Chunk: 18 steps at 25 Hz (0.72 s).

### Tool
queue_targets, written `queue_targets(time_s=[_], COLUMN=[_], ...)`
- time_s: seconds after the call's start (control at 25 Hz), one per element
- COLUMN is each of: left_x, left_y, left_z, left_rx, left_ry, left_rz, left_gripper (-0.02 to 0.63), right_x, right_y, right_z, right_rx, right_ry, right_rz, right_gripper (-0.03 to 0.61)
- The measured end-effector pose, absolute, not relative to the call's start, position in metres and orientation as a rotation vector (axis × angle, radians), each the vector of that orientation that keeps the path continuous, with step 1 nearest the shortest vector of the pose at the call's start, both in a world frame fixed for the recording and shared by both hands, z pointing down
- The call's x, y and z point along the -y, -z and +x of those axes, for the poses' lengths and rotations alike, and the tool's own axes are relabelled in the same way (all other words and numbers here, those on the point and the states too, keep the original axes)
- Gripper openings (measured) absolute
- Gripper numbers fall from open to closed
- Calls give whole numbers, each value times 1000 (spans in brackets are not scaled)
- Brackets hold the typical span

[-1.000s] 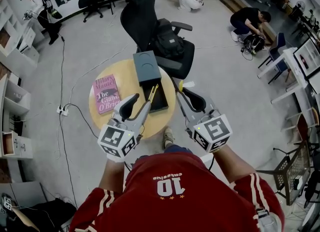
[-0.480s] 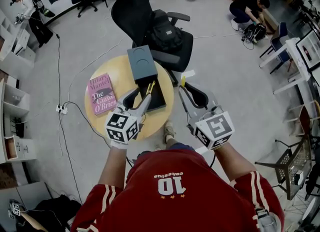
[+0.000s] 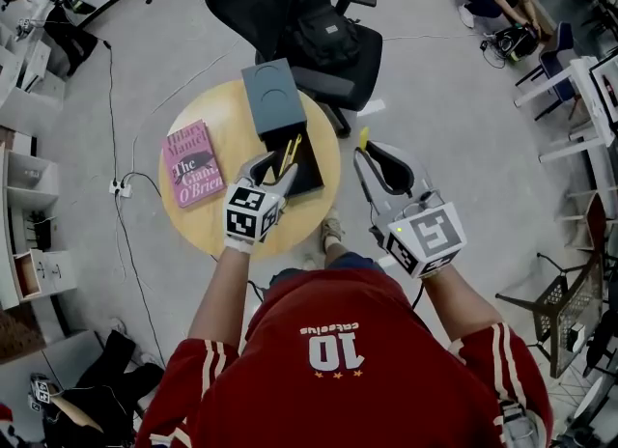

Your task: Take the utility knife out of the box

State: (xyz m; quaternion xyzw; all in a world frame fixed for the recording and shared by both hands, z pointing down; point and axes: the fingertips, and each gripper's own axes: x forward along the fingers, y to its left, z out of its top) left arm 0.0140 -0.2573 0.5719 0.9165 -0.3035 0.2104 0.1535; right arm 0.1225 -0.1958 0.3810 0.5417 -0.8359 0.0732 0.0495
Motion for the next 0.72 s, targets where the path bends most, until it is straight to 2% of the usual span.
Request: queue_targets(time_s=[0.72], left_x=[312], left_y=[-707], left_z=[29], left_rx=[845], left_ry=[-920], left_rz=[2400], left_gripper=[179], right_x=[253], right_y=[-415], right_z=[149], right_rx=[2531], right_ry=[-338], right_rz=[1589], right_gripper=[51])
